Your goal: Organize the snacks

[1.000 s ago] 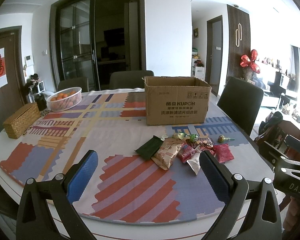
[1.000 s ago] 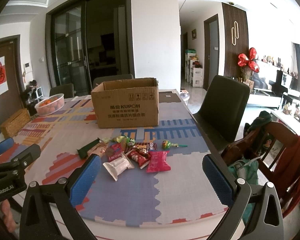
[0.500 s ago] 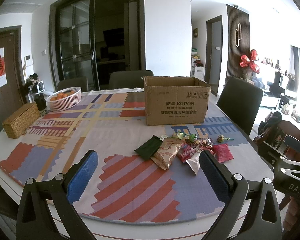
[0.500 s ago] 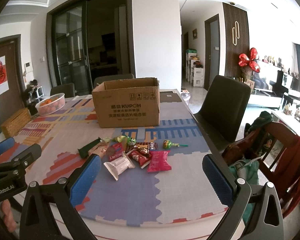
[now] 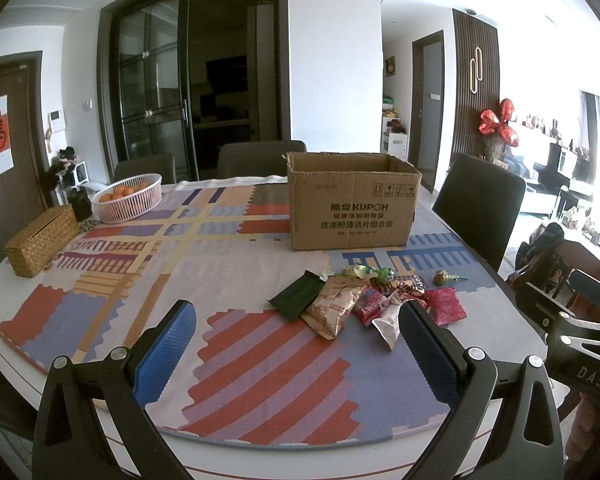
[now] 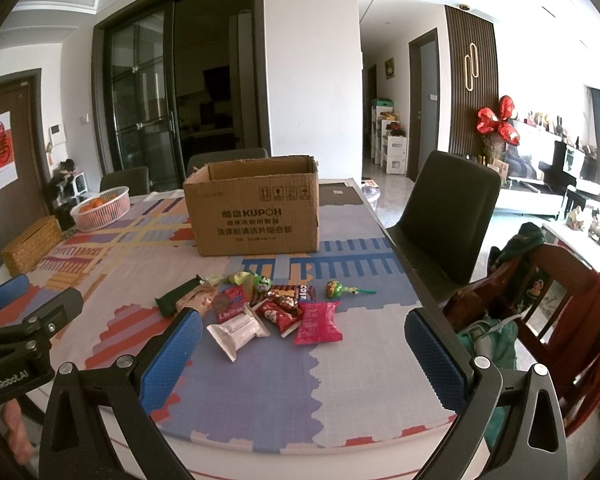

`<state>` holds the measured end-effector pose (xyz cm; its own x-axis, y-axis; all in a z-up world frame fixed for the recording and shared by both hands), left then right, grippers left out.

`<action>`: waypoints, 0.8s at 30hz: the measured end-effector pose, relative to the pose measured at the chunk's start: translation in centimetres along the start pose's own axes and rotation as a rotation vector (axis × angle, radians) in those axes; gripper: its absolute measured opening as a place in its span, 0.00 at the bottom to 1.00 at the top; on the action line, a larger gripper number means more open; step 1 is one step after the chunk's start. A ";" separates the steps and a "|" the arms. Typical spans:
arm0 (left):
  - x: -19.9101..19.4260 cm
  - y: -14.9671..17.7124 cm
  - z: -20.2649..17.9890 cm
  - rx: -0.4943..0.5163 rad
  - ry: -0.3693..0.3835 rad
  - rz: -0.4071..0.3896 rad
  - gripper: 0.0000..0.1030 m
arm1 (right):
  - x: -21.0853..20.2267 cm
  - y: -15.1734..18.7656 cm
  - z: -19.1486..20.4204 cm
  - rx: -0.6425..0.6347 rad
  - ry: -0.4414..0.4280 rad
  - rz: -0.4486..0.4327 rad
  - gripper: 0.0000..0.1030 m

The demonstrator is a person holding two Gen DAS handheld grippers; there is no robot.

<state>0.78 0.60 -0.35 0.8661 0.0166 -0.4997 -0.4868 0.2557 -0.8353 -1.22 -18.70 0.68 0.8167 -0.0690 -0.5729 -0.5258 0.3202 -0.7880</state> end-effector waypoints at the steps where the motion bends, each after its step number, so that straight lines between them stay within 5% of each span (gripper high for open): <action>1: 0.0 0.0 0.0 -0.001 0.000 0.001 1.00 | -0.1 0.0 0.0 0.001 0.000 0.001 0.99; 24: 3.5 -0.1 -1.1 0.048 -0.001 0.046 0.93 | 3.9 0.6 -0.4 0.013 0.013 0.083 0.99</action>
<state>3.71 -0.45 -2.22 0.8429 0.0307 -0.5372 -0.5203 0.3008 -0.7992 1.60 -19.14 -2.10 0.7670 -0.0538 -0.6394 -0.5886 0.3376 -0.7345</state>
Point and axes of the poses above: each gripper's, at about its wrist camera, not at the fingertips, and x roughly the way its jaws point, z to its left, y to its underside, the point moved 3 cm from there along x, roughly the way its jaws point, and after that the axes turned 14 degrees about x, right-handed, at the moved point
